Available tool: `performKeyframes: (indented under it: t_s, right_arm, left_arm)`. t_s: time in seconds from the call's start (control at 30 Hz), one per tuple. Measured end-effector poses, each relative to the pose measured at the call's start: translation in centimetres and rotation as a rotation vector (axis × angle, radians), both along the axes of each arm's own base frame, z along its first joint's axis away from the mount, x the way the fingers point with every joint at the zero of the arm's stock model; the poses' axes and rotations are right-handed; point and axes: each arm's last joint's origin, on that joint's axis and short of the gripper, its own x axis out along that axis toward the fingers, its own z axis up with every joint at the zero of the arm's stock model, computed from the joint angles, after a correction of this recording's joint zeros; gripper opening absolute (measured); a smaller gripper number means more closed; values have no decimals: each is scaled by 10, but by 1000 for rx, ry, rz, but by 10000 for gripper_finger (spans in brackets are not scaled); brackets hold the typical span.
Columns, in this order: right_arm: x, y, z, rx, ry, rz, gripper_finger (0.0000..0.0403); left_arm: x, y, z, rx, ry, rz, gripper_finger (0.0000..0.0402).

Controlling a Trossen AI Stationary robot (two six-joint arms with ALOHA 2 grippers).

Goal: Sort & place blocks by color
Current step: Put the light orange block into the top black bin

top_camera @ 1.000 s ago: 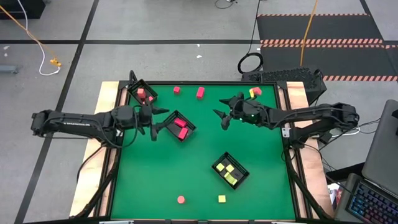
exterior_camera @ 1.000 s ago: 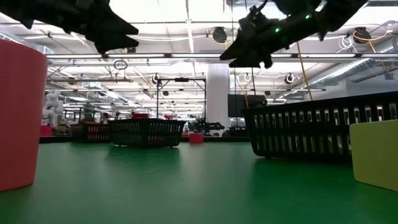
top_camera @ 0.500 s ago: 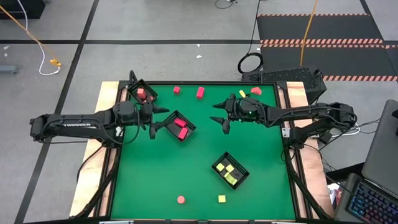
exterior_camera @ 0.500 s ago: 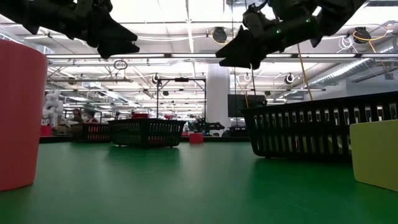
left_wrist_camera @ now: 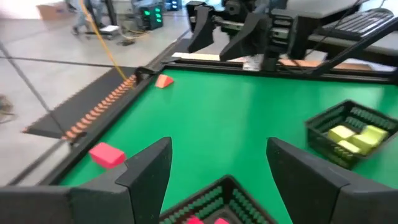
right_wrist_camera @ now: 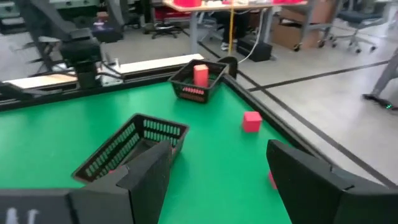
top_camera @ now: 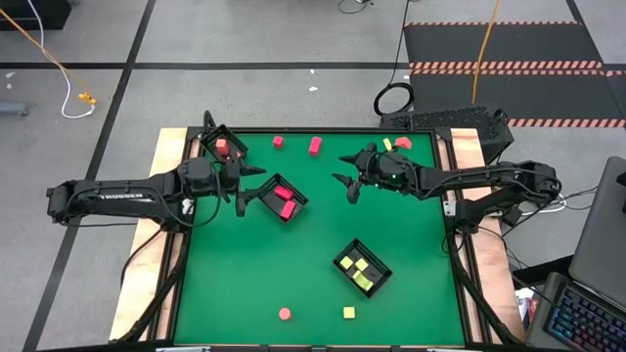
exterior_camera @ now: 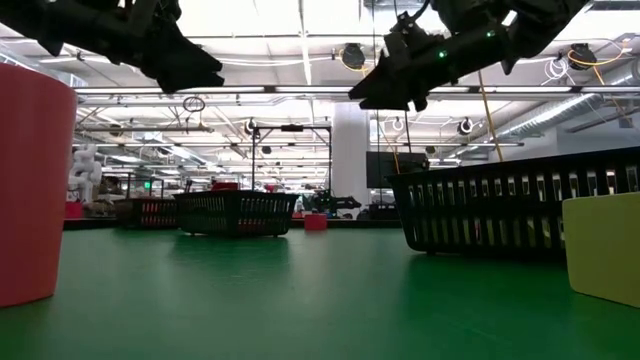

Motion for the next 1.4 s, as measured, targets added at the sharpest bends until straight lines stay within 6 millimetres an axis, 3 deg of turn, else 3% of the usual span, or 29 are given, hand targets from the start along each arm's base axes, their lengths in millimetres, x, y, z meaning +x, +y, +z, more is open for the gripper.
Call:
performKeyframes:
  t_s: [0.2,0.3,0.43,0.5,0.63,0.77,0.93,1.1,1.27,1.4]
  right_arm:
    - [0,-10,13,-101,-103,-40,252]
    - [-1,-15,21,-133,-178,-53,252]
    - [-2,-17,20,-86,-190,-67,251]
    - [-1,-13,16,-38,-161,-60,251]
    - [4,3,3,56,-81,-27,251]
    - [15,12,-6,9,-89,20,251]
    - [18,11,4,-80,-182,116,251]
    - [17,10,23,-357,-287,123,251]
    - [15,10,33,-561,-307,81,251]
    - [13,3,33,-505,-286,-75,251]
  left_arm:
    - [0,7,12,58,-110,95,262]
    - [1,9,16,3,-174,95,262]
    - [7,8,8,-119,-138,82,262]
    - [13,4,-6,-178,-86,59,262]
    - [15,-4,-53,-244,64,141,262]
    - [14,-2,-76,-257,34,244,262]
    - [19,-2,-47,-214,-90,138,262]
    - [19,3,-16,-153,-144,95,262]
    - [18,14,-3,-145,-130,61,262]
    - [16,26,-1,-155,-99,73,262]
